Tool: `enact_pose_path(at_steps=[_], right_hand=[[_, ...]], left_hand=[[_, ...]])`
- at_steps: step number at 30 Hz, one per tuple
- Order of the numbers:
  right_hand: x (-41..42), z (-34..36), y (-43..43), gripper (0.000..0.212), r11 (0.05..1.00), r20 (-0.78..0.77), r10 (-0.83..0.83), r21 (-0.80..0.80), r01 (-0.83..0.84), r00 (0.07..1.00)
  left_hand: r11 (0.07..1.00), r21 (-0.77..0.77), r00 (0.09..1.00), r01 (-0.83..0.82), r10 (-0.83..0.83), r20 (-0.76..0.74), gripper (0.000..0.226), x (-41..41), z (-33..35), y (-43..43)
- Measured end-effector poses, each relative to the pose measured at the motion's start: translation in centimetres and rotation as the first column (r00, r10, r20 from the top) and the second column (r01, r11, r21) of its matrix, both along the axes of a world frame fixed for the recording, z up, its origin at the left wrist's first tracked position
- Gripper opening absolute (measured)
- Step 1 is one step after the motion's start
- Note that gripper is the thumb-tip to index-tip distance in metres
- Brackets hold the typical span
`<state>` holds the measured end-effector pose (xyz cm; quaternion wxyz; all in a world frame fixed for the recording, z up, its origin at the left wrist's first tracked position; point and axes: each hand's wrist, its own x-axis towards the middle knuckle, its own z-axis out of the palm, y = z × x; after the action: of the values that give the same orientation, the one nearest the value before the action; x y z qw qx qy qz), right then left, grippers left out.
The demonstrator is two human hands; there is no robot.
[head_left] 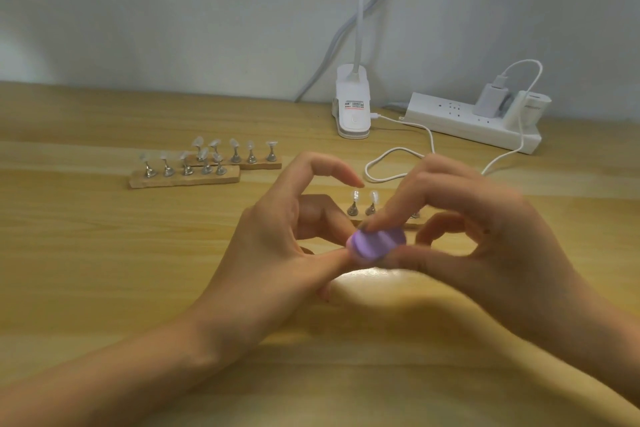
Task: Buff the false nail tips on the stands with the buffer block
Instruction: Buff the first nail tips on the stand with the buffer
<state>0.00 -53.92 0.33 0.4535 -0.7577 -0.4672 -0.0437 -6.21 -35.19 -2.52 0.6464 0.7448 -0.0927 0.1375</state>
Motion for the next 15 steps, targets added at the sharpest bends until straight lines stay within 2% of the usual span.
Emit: enact_pose_path(at_steps=[2,6,9,12,15], right_hand=[[0.22,0.16,-0.31,0.020,0.999,-0.028,-0.035,0.017,0.035,0.999],[0.27,0.30,-0.46,0.020,0.999,0.092,0.005,-0.045,-0.001,0.996],[0.18,0.42,-0.42,0.017,1.000,0.064,-0.023,-0.019,0.024,0.998],[0.05,0.33,-0.33,0.014,0.997,0.159,0.039,-0.072,-0.027,0.987],[0.22,0.45,-0.54,0.014,1.000,0.115,-0.009,-0.026,0.012,0.993]], left_hand=[[1.000,0.021,1.000,-0.013,0.013,-0.002,0.053,-0.01,0.06,0.08],[0.999,0.051,1.000,-0.008,0.008,0.013,0.057,-0.02,0.25,0.09],[0.997,0.072,1.000,-0.012,0.011,0.016,0.059,-0.12,0.23,0.08],[0.997,0.076,1.000,-0.006,0.004,0.027,0.057,-0.18,0.29,0.00],[0.998,0.064,1.000,-0.005,0.004,0.021,0.055,-0.20,0.18,0.06]])
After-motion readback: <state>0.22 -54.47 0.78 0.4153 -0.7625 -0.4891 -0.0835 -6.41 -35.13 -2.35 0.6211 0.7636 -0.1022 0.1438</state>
